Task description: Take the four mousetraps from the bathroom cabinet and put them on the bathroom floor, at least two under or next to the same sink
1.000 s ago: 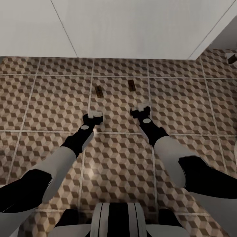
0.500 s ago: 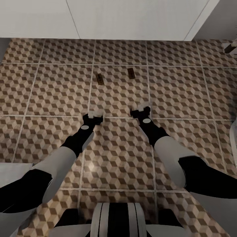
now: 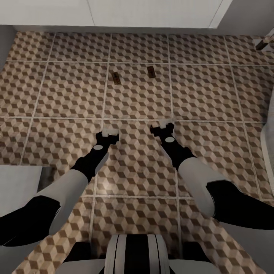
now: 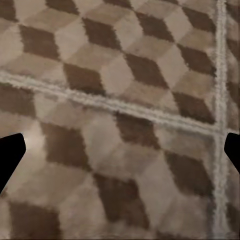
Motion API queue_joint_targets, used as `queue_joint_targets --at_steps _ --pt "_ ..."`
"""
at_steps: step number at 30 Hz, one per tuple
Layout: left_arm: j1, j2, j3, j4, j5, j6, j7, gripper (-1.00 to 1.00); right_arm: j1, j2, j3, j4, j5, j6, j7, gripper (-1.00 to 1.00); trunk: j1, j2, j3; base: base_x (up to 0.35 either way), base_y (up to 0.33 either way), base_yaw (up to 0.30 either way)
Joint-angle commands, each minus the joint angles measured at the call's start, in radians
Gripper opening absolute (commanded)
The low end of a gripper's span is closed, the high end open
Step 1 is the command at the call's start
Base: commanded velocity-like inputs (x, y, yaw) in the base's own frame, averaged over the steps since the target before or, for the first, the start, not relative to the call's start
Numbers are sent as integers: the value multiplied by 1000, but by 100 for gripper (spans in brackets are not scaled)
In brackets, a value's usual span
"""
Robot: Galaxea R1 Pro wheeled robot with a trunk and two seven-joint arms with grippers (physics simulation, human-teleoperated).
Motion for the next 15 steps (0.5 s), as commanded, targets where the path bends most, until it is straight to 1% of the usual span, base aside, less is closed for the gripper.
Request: queue_joint_targets --at_steps 1,3,7,15 --pt "-1 1 -8 -1 10 2 8 100 -1 0 4 1 6 -8 -8 100 -1 0 0 -247 0 0" --pt "-1 1 -8 -2 10 2 9 100 -1 0 4 1 6 -39 -8 100 -1 0 0 -142 0 0" --pt "0 1 -8 -1 10 2 10 100 -1 0 4 1 6 -76 -10 100 -1 0 0 -72 0 0" --pt "0 2 -8 -1 12 4 10 100 -1 0 4 1 7 -92 -10 100 -1 0 0 -17 0 0"
